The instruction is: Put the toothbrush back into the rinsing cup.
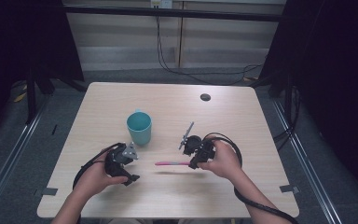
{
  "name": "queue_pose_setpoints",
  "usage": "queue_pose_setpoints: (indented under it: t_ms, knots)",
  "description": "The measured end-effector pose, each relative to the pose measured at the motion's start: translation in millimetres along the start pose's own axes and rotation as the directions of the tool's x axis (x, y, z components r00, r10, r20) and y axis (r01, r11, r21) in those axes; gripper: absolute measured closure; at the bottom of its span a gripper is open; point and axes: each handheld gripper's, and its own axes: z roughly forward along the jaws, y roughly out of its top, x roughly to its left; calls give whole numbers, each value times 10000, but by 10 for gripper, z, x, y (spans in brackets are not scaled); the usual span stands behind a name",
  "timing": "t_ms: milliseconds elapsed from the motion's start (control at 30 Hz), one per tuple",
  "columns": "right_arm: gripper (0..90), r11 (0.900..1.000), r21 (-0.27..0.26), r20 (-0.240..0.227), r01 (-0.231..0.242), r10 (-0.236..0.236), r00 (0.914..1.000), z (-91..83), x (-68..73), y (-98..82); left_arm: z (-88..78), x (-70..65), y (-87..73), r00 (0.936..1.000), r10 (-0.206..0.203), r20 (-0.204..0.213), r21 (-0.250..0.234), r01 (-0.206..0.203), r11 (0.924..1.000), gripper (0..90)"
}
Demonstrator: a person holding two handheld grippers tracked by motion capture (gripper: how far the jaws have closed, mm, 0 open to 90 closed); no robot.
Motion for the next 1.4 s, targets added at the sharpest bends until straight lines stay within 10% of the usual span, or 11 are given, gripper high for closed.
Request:
queue_pose_setpoints:
  t_ms: [1400]
  knots:
    - [819,9997,-139,-402,219,-224,9989,54,85,133,-6,-121,492,9857,1494,784,331,-1524,9878,410]
